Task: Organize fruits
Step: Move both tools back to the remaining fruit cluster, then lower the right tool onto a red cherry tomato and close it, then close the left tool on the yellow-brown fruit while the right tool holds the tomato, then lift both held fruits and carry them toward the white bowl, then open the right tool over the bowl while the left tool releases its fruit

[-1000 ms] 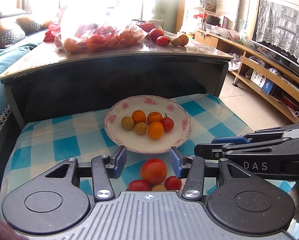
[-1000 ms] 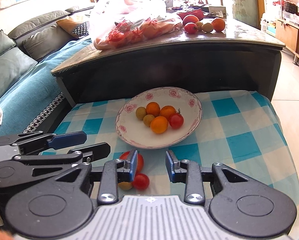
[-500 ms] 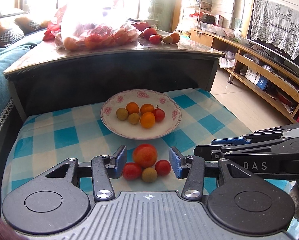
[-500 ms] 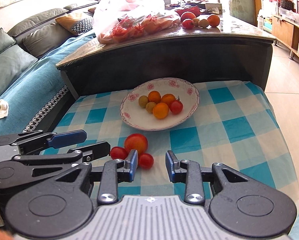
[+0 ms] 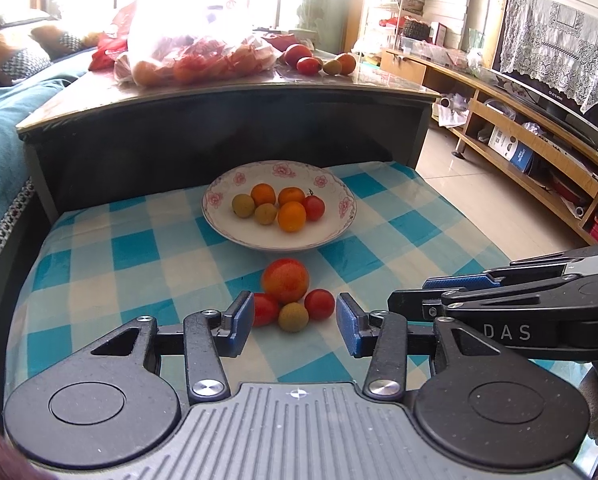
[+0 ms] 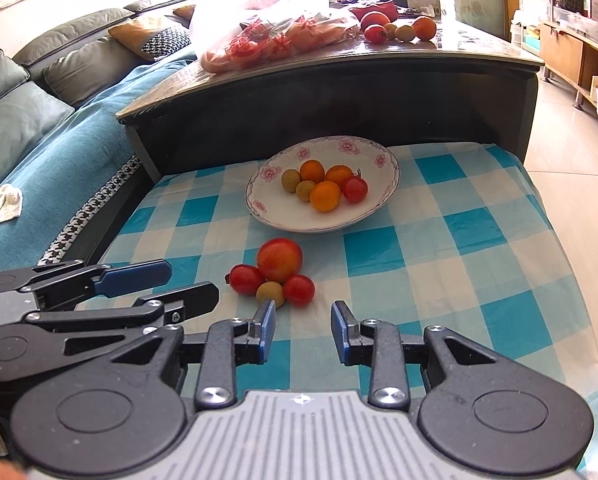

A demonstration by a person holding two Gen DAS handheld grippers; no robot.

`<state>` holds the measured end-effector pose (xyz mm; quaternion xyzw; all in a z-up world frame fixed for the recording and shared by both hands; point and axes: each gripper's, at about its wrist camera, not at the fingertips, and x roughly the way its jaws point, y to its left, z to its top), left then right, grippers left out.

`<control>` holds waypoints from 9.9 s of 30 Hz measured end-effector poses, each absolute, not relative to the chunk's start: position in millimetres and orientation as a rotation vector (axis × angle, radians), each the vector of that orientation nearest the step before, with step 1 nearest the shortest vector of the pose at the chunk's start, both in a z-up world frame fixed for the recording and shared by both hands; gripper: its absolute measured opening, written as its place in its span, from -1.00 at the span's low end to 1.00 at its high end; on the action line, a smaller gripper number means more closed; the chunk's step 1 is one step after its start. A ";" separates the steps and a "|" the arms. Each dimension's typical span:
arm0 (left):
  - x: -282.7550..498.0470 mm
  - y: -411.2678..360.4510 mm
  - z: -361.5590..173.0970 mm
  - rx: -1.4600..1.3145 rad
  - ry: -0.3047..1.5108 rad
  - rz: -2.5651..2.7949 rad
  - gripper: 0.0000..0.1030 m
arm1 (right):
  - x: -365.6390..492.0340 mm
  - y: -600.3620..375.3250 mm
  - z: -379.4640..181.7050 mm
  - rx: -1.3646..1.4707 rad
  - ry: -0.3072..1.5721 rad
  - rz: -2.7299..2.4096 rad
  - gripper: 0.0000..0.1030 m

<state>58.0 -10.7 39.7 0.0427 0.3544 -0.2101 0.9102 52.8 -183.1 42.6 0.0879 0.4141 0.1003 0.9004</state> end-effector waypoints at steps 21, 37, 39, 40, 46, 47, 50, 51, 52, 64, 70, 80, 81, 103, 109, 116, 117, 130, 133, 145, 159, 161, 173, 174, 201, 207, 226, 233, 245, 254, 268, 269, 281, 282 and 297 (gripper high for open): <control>42.7 -10.6 21.2 0.128 0.782 -0.427 0.05 | 47.7 -181.2 13.5 0.193 0.936 0.238 -0.34; 58.4 -7.5 7.8 0.091 0.838 -0.429 0.28 | 100.3 -169.9 -8.7 0.039 0.898 0.319 -0.17; 60.0 -7.8 6.2 0.086 0.842 -0.435 0.29 | 107.8 -166.3 -10.3 0.026 0.886 0.341 -0.17; 60.8 -8.2 5.4 0.085 0.845 -0.437 0.29 | 111.0 -164.2 -11.0 0.011 0.878 0.347 -0.16; 64.5 -12.6 -3.1 0.083 0.874 -0.456 0.31 | 127.8 -159.7 -23.8 -0.055 0.900 0.397 -0.14; 65.1 -13.3 -4.5 0.084 0.879 -0.457 0.32 | 130.4 -161.5 -24.1 -0.042 0.892 0.406 -0.14; 66.8 -14.0 -8.2 0.081 0.891 -0.459 0.33 | 138.4 -163.5 -24.7 -0.004 0.894 0.441 -0.14; 67.2 -13.8 -9.4 0.082 0.895 -0.456 0.33 | 139.8 -162.1 -25.3 0.003 0.896 0.455 -0.14; 67.4 -13.5 -10.5 0.083 0.899 -0.455 0.33 | 140.5 -160.0 -26.3 0.001 0.899 0.464 -0.14; 68.7 -11.3 -11.6 0.084 0.897 -0.445 0.35 | 138.3 -153.2 -31.1 -0.033 0.940 0.448 -0.42; 73.2 -8.3 -12.6 0.079 0.886 -0.425 0.36 | 130.4 -168.6 -21.0 0.002 0.929 0.411 -0.43; 97.3 -27.9 -20.6 0.055 0.843 -0.421 0.28 | 106.8 -202.4 -1.8 0.044 0.925 0.350 -0.42; 98.4 -29.9 -23.1 0.061 0.845 -0.420 0.27 | 105.2 -204.8 -3.3 0.043 0.928 0.342 -0.42; 102.3 -33.1 -33.8 0.116 0.855 -0.366 -0.31 | 90.9 -209.8 -24.8 0.047 0.986 0.336 -0.43; 91.0 -23.1 -32.3 0.105 0.857 -0.364 -0.31 | 74.5 -203.0 -23.8 0.030 0.997 0.338 -0.43; 101.8 -34.6 -28.5 0.073 0.832 -0.356 0.00 | 61.3 -209.5 -23.3 0.048 1.000 0.316 -0.43; 104.3 -38.1 -30.1 0.077 0.834 -0.352 0.01 | 61.2 -210.1 -23.1 0.050 1.001 0.315 -0.43; 91.7 -39.0 -32.2 0.127 0.859 -0.374 -0.35 | 59.5 -208.8 -18.0 0.057 0.986 0.321 -0.43; 78.3 -31.6 -29.9 0.126 0.876 -0.396 -0.35 | 52.4 -206.3 -17.9 0.059 0.990 0.331 -0.43; 35.0 -17.2 -25.0 0.167 0.898 -0.417 -0.27 | 28.8 -179.1 -22.7 -0.026 0.998 0.365 -0.42; 30.9 -17.0 -27.1 0.188 0.851 -0.410 0.34 | 20.9 -175.1 -18.8 -0.069 0.976 0.385 -0.16; 32.4 -15.4 -27.2 0.172 0.853 -0.409 0.34 | 22.1 -176.4 -17.6 -0.064 0.971 0.380 -0.15; 33.4 -22.0 -32.9 0.202 0.870 -0.408 -0.02 | 28.3 -171.6 -24.1 -0.095 0.988 0.345 -0.29; 32.6 -23.0 -33.1 0.207 0.864 -0.409 -0.03 | 28.9 -172.0 -23.6 -0.092 0.988 0.344 -0.32; 27.5 -32.1 -21.8 0.211 0.852 -0.432 -0.36 | 27.7 -174.7 -12.6 -0.061 0.964 0.330 -0.42; 27.5 -31.6 -20.1 0.204 0.849 -0.434 -0.35 | 28.5 -175.8 -11.9 -0.052 0.964 0.328 -0.42; 29.2 -31.2 -16.2 0.187 0.838 -0.435 -0.42 | 31.7 -176.5 -8.4 -0.036 0.953 0.324 -0.42; 33.4 -28.7 -9.6 0.174 0.817 -0.431 -0.38 | 36.1 -176.0 -4.9 -0.025 0.945 0.330 -0.42; 29.1 -17.8 -16.7 0.152 0.856 -0.466 -0.18 | 36.4 -190.6 -8.3 0.007 0.958 0.303 -0.42; 48.4 -32.8 -31.0 0.166 0.855 -0.433 -0.04 | 38.5 -192.7 -10.3 0.019 0.967 0.292 -0.42; 52.4 -33.7 -12.4 0.128 0.834 -0.463 -0.34 | 60.4 -189.5 6.0 0.035 0.914 0.292 -0.42; 56.2 -33.7 -9.2 0.121 0.826 -0.461 -0.34 | 65.0 -190.7 8.8 0.043 0.906 0.289 -0.42; 136.9 -38.4 13.9 0.099 0.757 -0.416 -0.33 | 143.8 -196.3 23.8 0.044 0.861 0.270 -0.42; 143.4 -39.9 13.8 0.105 0.754 -0.413 -0.33 | 150.9 -196.3 22.7 0.043 0.862 0.270 -0.42; 190.6 -43.4 -1.2 0.104 0.777 -0.378 -0.28 | 209.3 -197.1 8.6 0.066 0.862 0.284 -0.41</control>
